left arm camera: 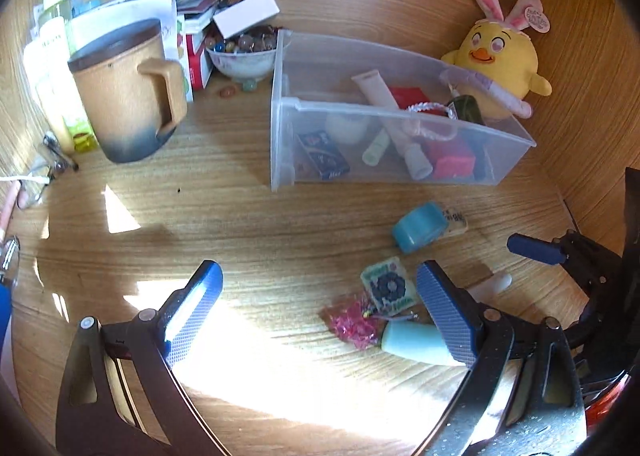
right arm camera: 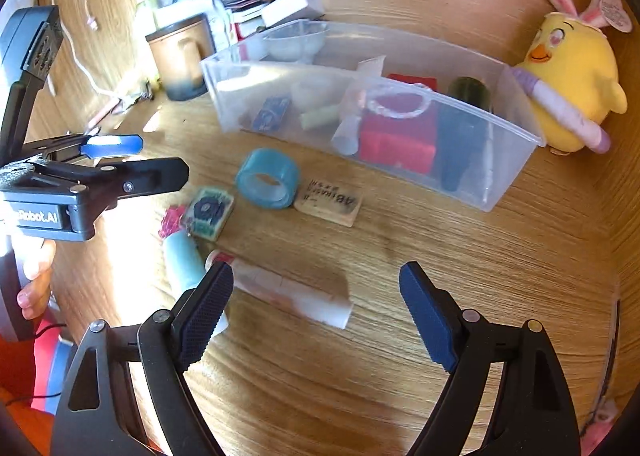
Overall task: Organize objects
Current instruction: 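Move both open tools back over the remaining items, then grasp the red-capped tube with the right tool while the left tool grasps the green square packet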
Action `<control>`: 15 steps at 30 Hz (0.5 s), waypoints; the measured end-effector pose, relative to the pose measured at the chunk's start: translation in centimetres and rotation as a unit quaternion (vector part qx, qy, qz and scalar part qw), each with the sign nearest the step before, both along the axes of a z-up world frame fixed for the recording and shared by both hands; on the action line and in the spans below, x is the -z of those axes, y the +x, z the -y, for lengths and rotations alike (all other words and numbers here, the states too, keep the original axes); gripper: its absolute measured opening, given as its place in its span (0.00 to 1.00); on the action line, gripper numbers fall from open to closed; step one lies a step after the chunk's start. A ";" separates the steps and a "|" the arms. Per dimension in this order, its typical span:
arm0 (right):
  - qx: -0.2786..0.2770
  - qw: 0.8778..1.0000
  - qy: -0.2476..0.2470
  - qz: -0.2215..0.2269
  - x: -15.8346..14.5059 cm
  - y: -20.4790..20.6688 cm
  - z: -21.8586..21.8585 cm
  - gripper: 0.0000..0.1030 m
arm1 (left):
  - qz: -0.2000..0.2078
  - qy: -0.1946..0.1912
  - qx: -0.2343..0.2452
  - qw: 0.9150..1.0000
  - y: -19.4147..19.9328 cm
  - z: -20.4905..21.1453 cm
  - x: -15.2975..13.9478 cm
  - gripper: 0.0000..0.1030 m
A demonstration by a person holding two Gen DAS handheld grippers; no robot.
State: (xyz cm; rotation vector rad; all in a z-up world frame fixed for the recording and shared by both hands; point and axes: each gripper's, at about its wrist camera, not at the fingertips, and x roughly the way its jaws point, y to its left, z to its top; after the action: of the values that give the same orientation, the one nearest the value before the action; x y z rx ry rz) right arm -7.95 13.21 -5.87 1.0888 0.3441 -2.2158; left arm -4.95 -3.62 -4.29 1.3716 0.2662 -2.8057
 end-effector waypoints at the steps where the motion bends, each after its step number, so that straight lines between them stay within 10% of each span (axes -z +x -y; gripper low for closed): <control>1: -0.003 1.000 -0.001 -0.001 0.0 0.1 0.0 0.80 | 0.003 0.002 0.001 1.000 0.1 0.0 0.1 0.96; 15: -0.036 0.999 0.017 0.006 0.7 0.1 0.1 0.16 | 0.022 0.011 0.028 0.999 -0.1 -1.7 1.1 0.96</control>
State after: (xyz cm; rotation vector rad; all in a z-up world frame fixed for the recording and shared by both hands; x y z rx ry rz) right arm -7.87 13.10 -6.57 1.0911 0.4116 -2.1468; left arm -5.01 -1.90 -5.37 1.4662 0.2634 -2.8220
